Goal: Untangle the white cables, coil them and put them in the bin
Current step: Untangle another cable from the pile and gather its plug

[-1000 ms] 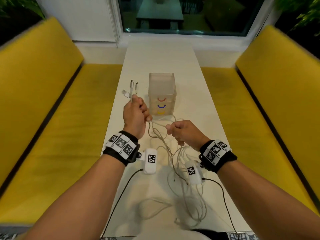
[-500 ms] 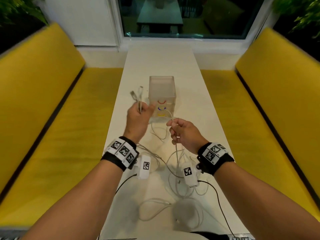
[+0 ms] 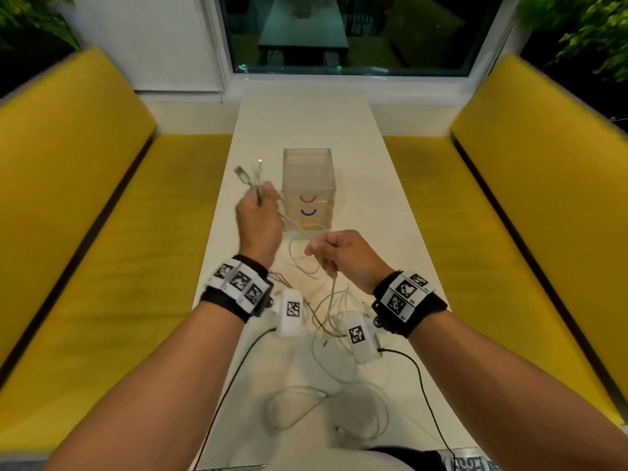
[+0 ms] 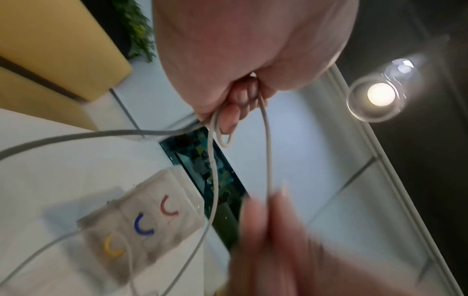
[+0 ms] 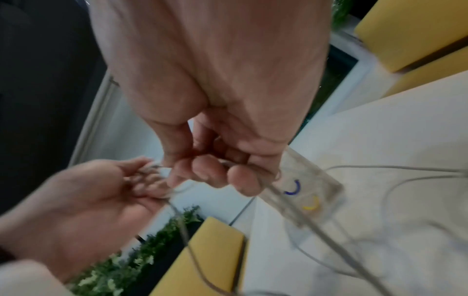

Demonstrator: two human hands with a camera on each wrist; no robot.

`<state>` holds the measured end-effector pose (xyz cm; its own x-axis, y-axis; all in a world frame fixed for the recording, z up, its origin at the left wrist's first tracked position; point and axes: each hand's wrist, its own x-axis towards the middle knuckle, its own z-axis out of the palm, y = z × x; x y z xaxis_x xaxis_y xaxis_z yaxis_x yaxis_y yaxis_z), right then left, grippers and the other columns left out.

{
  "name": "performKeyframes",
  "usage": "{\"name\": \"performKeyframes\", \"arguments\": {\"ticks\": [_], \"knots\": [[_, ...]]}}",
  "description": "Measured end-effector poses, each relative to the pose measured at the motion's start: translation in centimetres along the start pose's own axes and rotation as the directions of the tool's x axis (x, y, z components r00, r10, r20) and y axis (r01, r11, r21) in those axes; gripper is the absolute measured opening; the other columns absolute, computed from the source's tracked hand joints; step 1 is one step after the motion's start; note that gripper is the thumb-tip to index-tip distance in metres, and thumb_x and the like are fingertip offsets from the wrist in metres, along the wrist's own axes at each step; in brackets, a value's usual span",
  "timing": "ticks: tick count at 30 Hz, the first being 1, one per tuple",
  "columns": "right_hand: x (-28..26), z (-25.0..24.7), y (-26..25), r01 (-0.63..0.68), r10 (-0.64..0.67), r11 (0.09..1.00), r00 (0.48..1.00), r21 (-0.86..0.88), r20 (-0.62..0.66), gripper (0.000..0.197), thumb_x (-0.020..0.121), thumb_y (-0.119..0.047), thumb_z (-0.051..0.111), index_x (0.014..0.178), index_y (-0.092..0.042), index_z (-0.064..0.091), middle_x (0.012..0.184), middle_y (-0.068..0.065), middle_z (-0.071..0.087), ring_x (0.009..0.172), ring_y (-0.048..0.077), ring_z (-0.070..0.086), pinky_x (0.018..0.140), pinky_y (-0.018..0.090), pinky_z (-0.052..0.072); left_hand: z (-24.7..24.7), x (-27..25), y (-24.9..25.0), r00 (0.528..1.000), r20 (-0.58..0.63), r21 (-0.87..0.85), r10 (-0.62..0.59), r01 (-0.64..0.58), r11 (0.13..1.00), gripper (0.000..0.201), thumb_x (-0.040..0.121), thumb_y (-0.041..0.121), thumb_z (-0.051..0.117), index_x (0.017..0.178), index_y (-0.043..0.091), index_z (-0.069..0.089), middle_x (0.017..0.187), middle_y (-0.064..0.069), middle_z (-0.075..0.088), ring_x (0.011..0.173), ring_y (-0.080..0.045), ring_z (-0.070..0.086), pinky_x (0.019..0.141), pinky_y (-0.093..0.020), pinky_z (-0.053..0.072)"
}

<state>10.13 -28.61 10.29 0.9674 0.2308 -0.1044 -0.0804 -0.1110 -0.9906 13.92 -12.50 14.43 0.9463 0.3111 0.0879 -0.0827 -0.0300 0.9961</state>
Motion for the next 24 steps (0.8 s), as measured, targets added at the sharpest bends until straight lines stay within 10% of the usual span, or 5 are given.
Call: {"name": "performKeyframes", "arguments": {"ticks": [8, 15, 21, 24], "knots": [[-1.7, 0.3, 6.0, -0.189, 0.189, 0.982, 0.982, -0.026, -0.010, 0.033, 0.100, -0.029, 0.060, 0.075, -0.007, 0.067, 0.059, 0.003, 0.045, 0.052, 0.016, 0.040, 0.052, 0.026, 0.038, -3.0, 2.2, -0.5, 0.970, -0.239, -0.126, -0.037, 0.007, 0.992, 0.026, 0.104, 0.032, 0.049, 0.083, 0.018, 0.055, 0.063, -0.003, 0.051, 0.052, -0.011, 0.044, 0.053, -0.030, 0.043], [-0.4, 1.0, 3.9, -0.178, 0.229, 0.944, 0.959, 0.277, -0.164, 0.031, 0.104, -0.029, 0.052, 0.081, -0.010, 0.061, 0.058, -0.003, 0.035, 0.050, 0.012, 0.030, 0.049, 0.025, 0.027, -2.3, -0.8, -3.3, 0.990, 0.058, 0.065, -0.130, 0.126, 0.990, 0.038, 0.090, 0.047, 0.069, 0.068, 0.021, 0.052, 0.059, 0.004, 0.046, 0.060, -0.018, 0.044, 0.061, -0.033, 0.042], [0.4, 2.0, 0.3, -0.083, 0.080, 0.965, 0.997, 0.248, 0.022, 0.020, 0.102, -0.001, 0.044, 0.087, -0.001, 0.058, 0.068, 0.006, 0.040, 0.057, 0.015, 0.033, 0.051, 0.027, 0.027, 0.0, -3.6, -3.6, 0.963, 0.249, 0.114, -0.100, 0.073, 0.991, 0.040, 0.095, 0.031, 0.068, 0.060, 0.016, 0.058, 0.048, 0.010, 0.057, 0.046, -0.008, 0.053, 0.050, -0.022, 0.041], [0.3, 2.3, -1.0, -0.047, 0.018, 0.958, 0.994, 0.281, 0.106, 0.016, 0.102, 0.005, 0.042, 0.096, 0.002, 0.056, 0.073, 0.008, 0.048, 0.059, 0.015, 0.042, 0.052, 0.026, 0.033, 0.3, -3.1, -3.2, 0.971, 0.224, 0.077, -0.083, 0.067, 0.995, 0.043, 0.099, 0.027, 0.062, 0.062, 0.006, 0.058, 0.047, -0.006, 0.056, 0.041, -0.025, 0.056, 0.043, -0.031, 0.047]]}}
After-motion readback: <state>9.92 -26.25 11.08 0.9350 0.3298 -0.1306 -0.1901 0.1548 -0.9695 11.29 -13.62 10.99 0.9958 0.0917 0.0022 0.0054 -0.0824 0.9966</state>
